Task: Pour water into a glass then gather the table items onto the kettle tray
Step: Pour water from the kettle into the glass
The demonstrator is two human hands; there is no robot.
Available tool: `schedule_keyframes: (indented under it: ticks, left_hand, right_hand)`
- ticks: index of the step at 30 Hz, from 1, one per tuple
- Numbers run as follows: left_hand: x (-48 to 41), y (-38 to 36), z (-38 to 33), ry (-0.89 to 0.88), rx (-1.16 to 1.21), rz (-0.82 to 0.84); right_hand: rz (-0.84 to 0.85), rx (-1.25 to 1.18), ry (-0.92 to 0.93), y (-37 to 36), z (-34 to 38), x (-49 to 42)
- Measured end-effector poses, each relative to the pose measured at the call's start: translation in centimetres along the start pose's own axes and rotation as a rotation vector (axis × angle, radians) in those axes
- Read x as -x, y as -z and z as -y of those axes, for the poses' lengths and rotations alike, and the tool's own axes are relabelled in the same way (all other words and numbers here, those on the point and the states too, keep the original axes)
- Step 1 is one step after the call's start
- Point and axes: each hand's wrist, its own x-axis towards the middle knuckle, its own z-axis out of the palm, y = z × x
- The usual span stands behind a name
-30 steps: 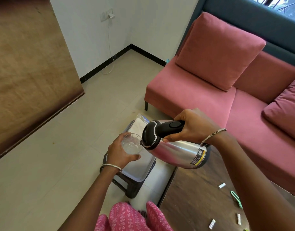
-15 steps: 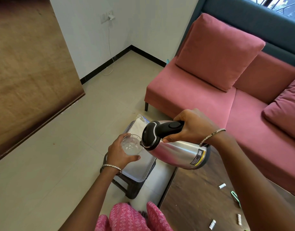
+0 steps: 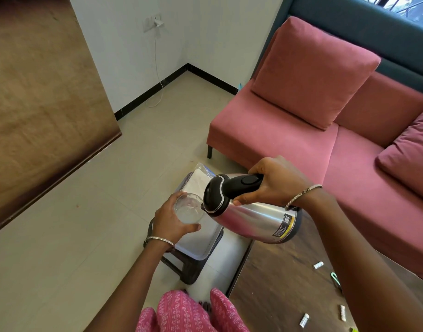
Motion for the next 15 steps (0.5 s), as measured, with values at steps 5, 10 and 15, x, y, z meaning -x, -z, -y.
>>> schedule_keyframes:
  ticks: [5,10,15]
  left_hand:
    - [0.21,-0.04,0.01,0.005,-0.013,-0.005]
    - [0.18,-0.02,0.13,0.009,-0.037,-0.009]
    - [0.15,-0.06,0.56,0.010,-0.048,-0.012]
  right_hand:
    - [0.005,0.003,-0.004,-0.22,-0.15,-0.14]
    - [-0.003,-0.003,-0.008,-0.46,-0.28,-0.22]
    - [-0.009,-0.030,-0.021,-1.00,-0.67,-0.25]
